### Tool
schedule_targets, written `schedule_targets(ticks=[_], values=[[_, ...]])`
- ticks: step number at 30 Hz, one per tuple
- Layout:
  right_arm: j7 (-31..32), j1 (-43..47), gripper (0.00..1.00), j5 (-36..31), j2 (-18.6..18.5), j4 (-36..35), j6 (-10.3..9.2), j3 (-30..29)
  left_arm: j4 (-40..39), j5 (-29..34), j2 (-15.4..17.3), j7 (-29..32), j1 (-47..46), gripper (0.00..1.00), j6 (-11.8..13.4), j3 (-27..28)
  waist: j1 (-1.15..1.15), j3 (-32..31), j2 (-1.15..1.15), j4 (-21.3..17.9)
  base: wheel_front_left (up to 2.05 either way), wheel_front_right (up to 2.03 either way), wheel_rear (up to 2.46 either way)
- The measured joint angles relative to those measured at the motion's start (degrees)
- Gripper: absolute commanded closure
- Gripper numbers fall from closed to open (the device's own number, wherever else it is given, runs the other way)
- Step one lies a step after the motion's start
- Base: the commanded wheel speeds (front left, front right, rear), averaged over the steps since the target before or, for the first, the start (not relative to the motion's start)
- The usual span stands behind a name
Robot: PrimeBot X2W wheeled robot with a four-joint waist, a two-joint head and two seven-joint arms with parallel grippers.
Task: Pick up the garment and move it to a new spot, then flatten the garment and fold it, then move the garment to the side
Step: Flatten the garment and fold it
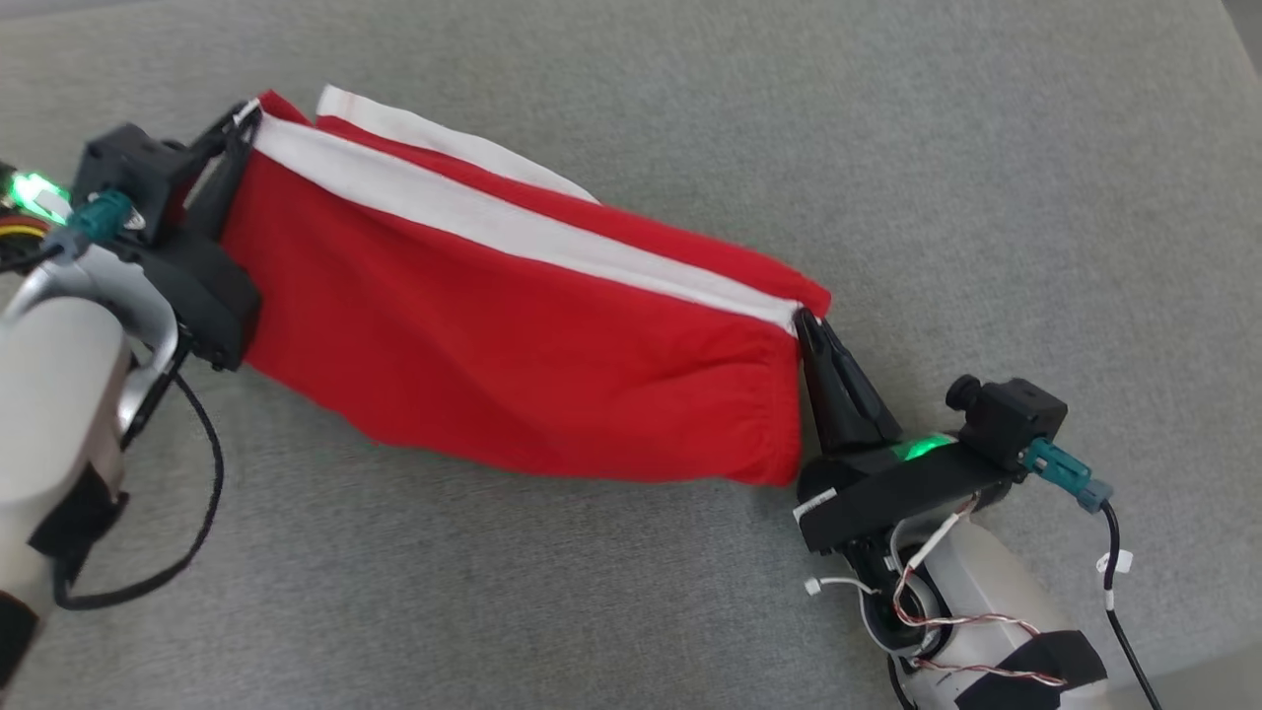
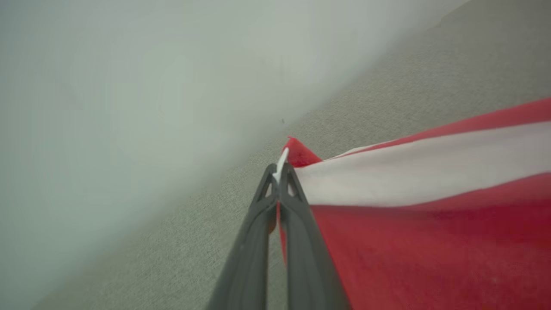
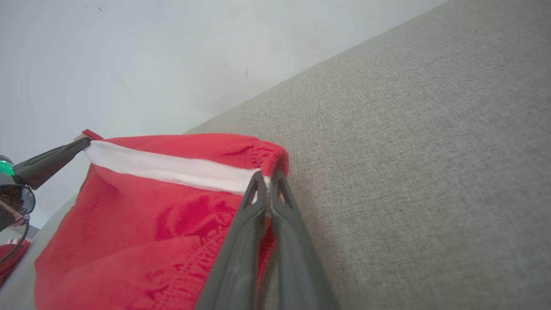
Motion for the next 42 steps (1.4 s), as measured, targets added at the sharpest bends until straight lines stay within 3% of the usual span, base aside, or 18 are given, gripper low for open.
schedule_targets(ticks=[7, 16, 17, 18, 19, 23, 31, 42], values=[[0.0, -0.5, 1.00, -1.6, 2.5, -1.6, 0.01, -2.4, 2.4, -2.7, 1.7, 0.0, -4.5, 1.00, 0.0, -3.7, -0.01, 3.8, 0.00, -2.8, 0.00, 0.00, 0.00], [0.0, -1.2, 1.00, -2.1, 3.5, -3.3, -0.01, 0.4, 10.7, -2.5, -0.4, 0.7, -7.8, 1.00, 1.9, -3.8, -0.01, 6.5, -0.01, -5.1, 0.00, 0.00, 0.00], [0.0, -1.3, 0.74, -1.8, 3.5, -3.5, -0.01, 0.6, 11.4, -2.7, -0.8, 0.6, -7.8, 1.00, 2.0, -3.7, -0.02, 6.6, -0.01, -5.3, 0.00, 0.00, 0.00], [0.0, -1.3, 0.29, -1.7, 3.5, -3.8, -0.01, 0.6, 12.0, -3.0, -1.1, 0.4, -7.8, 0.62, 2.0, -3.6, -0.02, 6.7, -0.01, -5.3, 0.00, 0.00, 0.00], [0.0, -1.2, 0.00, -1.9, 3.4, -4.2, -0.01, 0.5, 12.5, -3.0, -1.5, 0.0, -7.8, 0.00, 2.0, -3.6, -0.02, 6.6, -0.01, -5.2, 0.00, 0.00, 0.00], [0.0, -0.5, 0.00, -3.3, 3.1, -5.9, -0.01, -1.6, 14.4, -4.2, -3.0, -1.8, -7.2, 0.00, 2.6, -2.5, -0.02, 5.9, -0.01, -4.7, 0.00, 0.00, 0.00], [0.0, 3.5, 0.00, -10.4, 3.4, -8.1, -0.01, -11.9, 15.7, -10.4, -6.7, -3.5, -2.3, 0.00, 4.0, 3.5, -0.02, 3.3, -0.01, -2.9, 0.00, 0.00, 0.00], [0.0, 8.2, 0.00, -16.2, 4.4, -8.2, -0.01, -23.3, 18.2, -17.8, -13.1, -3.7, 6.7, 0.00, 2.7, 9.7, -0.03, -1.4, -0.02, -0.4, 0.00, 0.00, 0.00]])
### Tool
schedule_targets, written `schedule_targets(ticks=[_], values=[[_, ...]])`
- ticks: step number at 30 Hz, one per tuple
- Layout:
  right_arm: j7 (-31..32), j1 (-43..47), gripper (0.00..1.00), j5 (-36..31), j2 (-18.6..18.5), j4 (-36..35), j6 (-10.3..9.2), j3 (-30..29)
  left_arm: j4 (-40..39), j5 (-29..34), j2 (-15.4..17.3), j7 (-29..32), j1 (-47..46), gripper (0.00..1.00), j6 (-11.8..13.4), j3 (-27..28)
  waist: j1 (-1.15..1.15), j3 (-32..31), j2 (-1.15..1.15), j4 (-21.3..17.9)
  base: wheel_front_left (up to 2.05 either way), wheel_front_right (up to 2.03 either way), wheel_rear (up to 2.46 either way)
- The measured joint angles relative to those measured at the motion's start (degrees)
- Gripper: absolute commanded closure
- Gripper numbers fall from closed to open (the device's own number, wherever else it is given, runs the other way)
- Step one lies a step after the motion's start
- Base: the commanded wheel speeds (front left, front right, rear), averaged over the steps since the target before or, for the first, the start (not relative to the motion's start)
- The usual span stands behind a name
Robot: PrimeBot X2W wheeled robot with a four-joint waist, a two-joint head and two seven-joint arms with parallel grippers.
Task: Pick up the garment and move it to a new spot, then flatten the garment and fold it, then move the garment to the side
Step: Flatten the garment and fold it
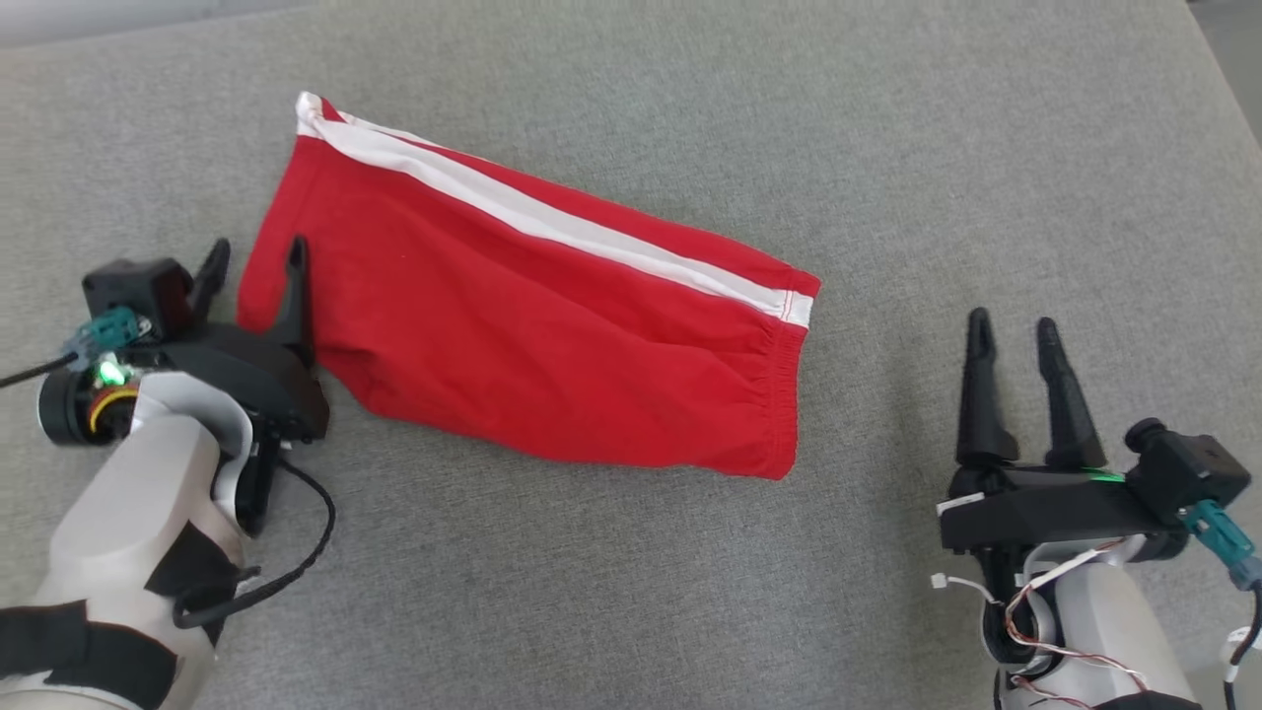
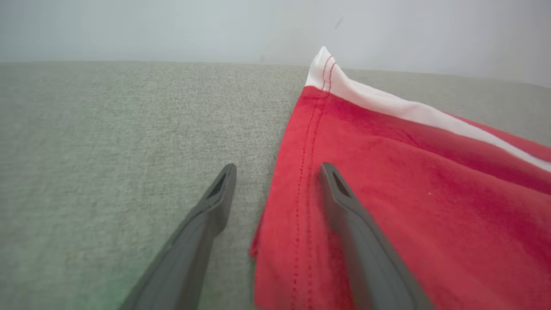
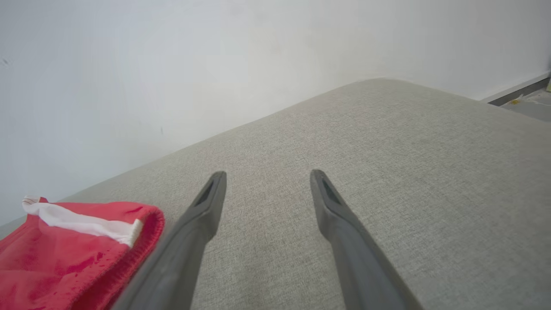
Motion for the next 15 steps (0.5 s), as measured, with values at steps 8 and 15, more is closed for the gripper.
schedule_targets(ticks=[8, 15], values=[[0.0, 0.2, 0.00, -1.0, 0.2, 0.0, 0.00, -2.0, 4.6, -1.1, -1.1, 1.3, -0.4, 0.00, 0.0, 0.3, 0.00, -0.3, 0.00, -0.2, 0.00, 0.00, 0.00], [0.0, 0.2, 0.00, -1.2, 0.3, 0.6, 0.00, -1.2, 7.2, -0.1, -1.8, 4.3, -2.0, 1.00, -0.2, -1.9, -0.01, -0.2, -0.02, -0.3, 0.00, 0.00, 0.00]])
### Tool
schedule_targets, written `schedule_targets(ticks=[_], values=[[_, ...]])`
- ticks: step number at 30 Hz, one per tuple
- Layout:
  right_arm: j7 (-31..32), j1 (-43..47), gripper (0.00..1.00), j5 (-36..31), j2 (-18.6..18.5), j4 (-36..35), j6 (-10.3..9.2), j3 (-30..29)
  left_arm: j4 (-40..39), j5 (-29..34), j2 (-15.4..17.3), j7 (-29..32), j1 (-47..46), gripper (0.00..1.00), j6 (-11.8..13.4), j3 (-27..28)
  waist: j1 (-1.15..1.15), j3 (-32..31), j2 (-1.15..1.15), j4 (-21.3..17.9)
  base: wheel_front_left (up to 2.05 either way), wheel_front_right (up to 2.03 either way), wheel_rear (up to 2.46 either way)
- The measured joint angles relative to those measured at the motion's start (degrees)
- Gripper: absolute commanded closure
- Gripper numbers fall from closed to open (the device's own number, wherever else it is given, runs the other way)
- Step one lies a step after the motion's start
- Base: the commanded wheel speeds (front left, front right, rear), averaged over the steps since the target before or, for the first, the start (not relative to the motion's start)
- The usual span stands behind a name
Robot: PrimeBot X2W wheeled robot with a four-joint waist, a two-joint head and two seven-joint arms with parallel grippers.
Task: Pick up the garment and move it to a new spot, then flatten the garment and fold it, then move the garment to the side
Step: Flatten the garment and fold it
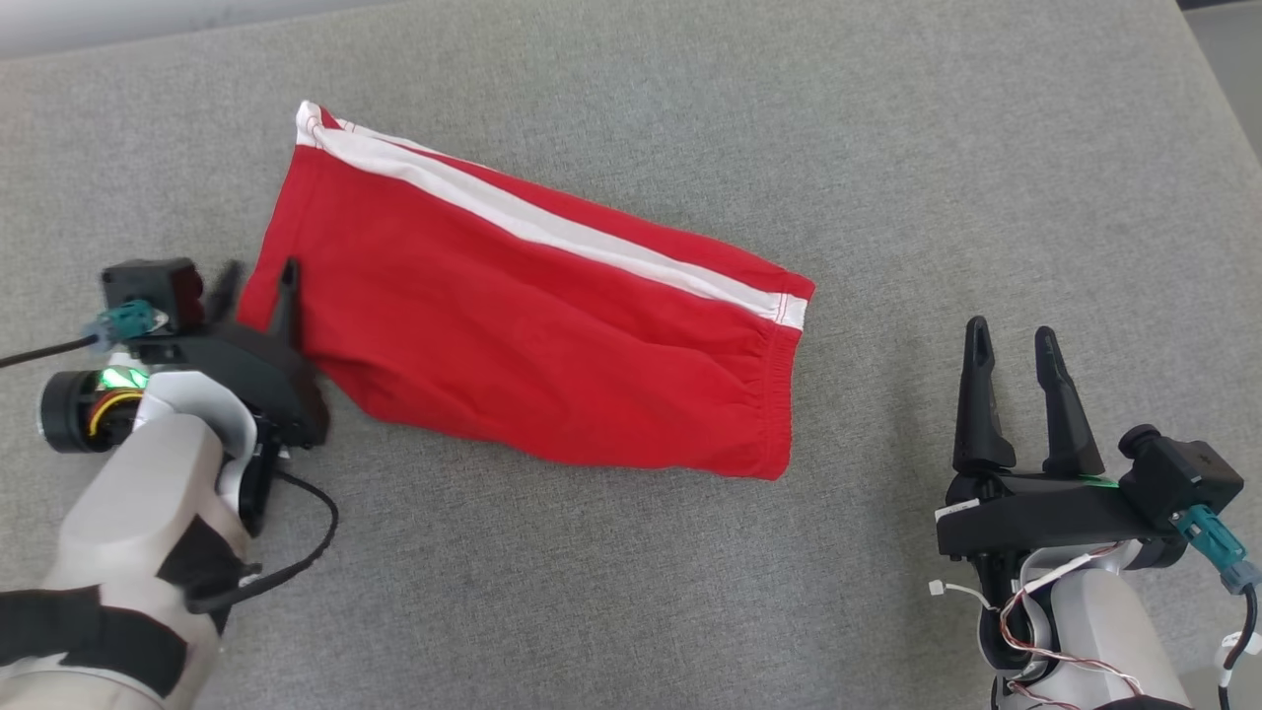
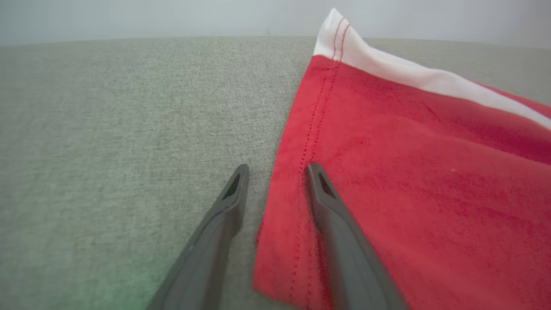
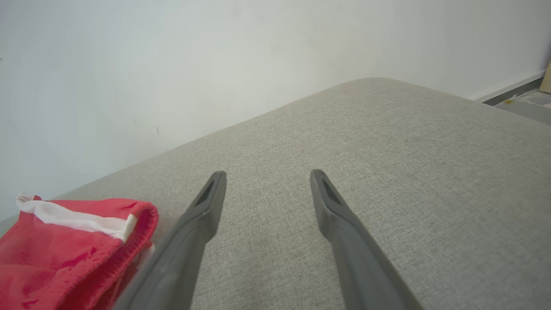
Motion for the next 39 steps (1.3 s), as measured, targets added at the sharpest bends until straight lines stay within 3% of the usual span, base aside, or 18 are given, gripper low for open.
schedule_targets(ticks=[5, 16, 26, 27, 28, 29, 30, 39], values=[[0.0, 0.2, 0.00, 0.0, 0.1, 0.4, 0.00, 0.3, 1.3, 0.5, -1.2, 0.2, 0.1, 1.00, 0.0, -0.8, 0.01, -1.2, 0.01, 0.2, 0.00, 0.00, 0.00], [0.0, 4.9, 0.00, -0.1, 0.2, 2.9, 0.00, 0.3, 1.6, -1.4, -2.9, -4.3, 10.8, 1.00, 4.0, 2.5, 0.02, -9.2, 0.02, 2.2, 0.00, 0.00, 0.00], [0.0, 9.3, 0.00, -1.4, 0.2, 4.6, 0.00, 1.1, -10.9, 1.4, -3.1, -4.3, 25.1, 1.00, 8.3, 9.1, 0.01, -15.7, 0.02, 5.8, 0.00, 0.00, 0.00], [0.0, 9.4, 0.00, -1.7, 0.2, 4.7, 0.00, 1.4, -12.3, 2.3, -3.1, -4.2, 26.4, 0.82, 8.7, 9.8, 0.01, -16.0, 0.02, 6.2, 0.00, 0.00, 0.00], [0.0, 9.4, 0.00, -2.0, 0.2, 4.7, 0.01, 1.7, -14.1, 3.5, -3.2, -4.2, 27.6, 0.56, 9.2, 10.8, 0.01, -16.2, 0.02, 6.6, 0.00, 0.00, 0.00], [0.0, 9.4, 0.00, -2.1, 0.3, 4.8, 0.00, 1.9, -15.9, 4.5, -3.2, -4.2, 28.6, 0.56, 9.7, 11.6, 0.01, -16.4, 0.02, 7.0, 0.00, 0.00, 0.00], [0.0, 9.3, 0.00, -2.4, 0.3, 4.7, 0.00, 2.2, -17.4, 5.7, -3.2, -4.2, 29.6, 0.00, 9.9, 12.5, 0.01, -16.5, 0.02, 7.3, 0.00, 0.00, 0.00], [0.0, 5.0, 0.00, -2.5, 0.2, 6.5, 0.00, 6.4, -33.4, 20.4, -6.0, -4.2, 37.2, 0.00, 12.6, 19.0, 0.02, -15.1, 0.03, 10.1, 0.00, 0.00, 0.00]])
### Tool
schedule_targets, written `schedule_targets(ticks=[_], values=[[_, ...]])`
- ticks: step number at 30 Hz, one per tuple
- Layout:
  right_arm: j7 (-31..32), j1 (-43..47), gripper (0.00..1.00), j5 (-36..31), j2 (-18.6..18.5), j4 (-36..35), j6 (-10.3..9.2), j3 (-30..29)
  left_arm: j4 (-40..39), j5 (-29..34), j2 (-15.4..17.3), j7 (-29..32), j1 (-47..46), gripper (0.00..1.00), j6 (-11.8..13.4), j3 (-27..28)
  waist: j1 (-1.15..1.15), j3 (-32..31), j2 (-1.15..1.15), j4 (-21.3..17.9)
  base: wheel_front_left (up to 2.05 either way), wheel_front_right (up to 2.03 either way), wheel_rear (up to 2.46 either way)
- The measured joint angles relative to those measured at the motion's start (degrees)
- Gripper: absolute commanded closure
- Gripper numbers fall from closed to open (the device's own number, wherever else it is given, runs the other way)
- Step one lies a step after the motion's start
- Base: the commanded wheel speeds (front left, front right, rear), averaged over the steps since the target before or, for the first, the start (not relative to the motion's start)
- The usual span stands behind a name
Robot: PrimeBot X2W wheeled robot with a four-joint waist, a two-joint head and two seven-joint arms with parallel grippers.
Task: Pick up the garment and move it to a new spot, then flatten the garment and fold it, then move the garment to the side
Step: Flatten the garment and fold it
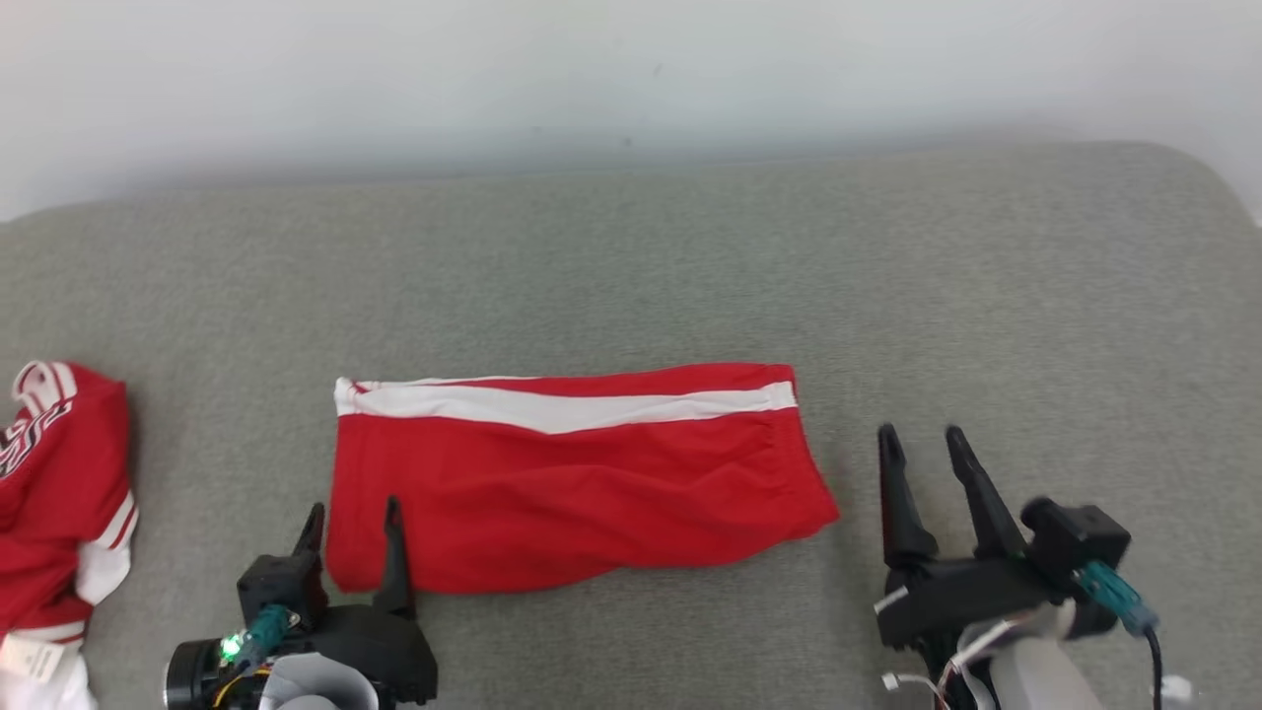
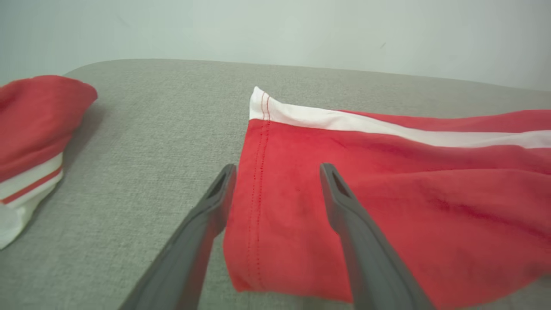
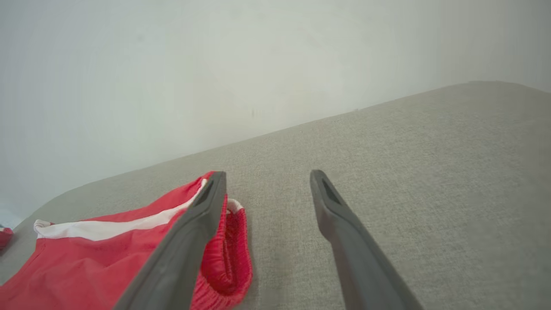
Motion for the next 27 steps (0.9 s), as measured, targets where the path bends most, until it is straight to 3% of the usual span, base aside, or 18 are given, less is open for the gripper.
schedule_targets(ticks=[8, 17, 25, 26, 27], values=[[0.0, -6.8, 0.00, -1.4, -0.6, 6.2, 0.00, 2.6, -5.6, 6.8, -3.6, 0.0, 3.1, 0.00, -2.5, 5.1, 0.00, 2.1, 0.00, 4.3, 0.00, 0.00, 0.00], [0.0, -9.2, 0.00, -1.7, -0.8, 17.8, 0.00, -0.4, -5.7, 10.7, -6.2, 0.0, 4.0, 0.00, -5.7, 8.6, 0.00, 4.0, 0.00, 8.3, 0.00, 0.00, 0.00], [-0.3, -11.6, 0.00, 4.4, -2.4, 22.5, 0.00, 4.9, -6.3, 12.6, -7.0, 0.0, 4.0, 0.00, -7.2, 10.4, 0.00, 5.5, 0.00, 9.3, 0.00, 0.00, 0.00], [-0.3, -11.7, 0.05, 5.1, -2.8, 22.5, 0.00, 5.6, -6.6, 12.8, -7.0, 0.0, 4.0, 0.00, -7.6, 10.6, 0.00, 5.6, 0.00, 9.4, 0.00, 0.00, 0.00], [-0.3, -11.7, 0.24, 5.9, -3.1, 22.2, 0.00, 6.2, -6.9, 12.9, -7.0, 0.0, 4.0, 0.00, -7.6, 10.8, 0.00, 5.7, -0.01, 9.4, 0.00, 0.00, 0.00]])
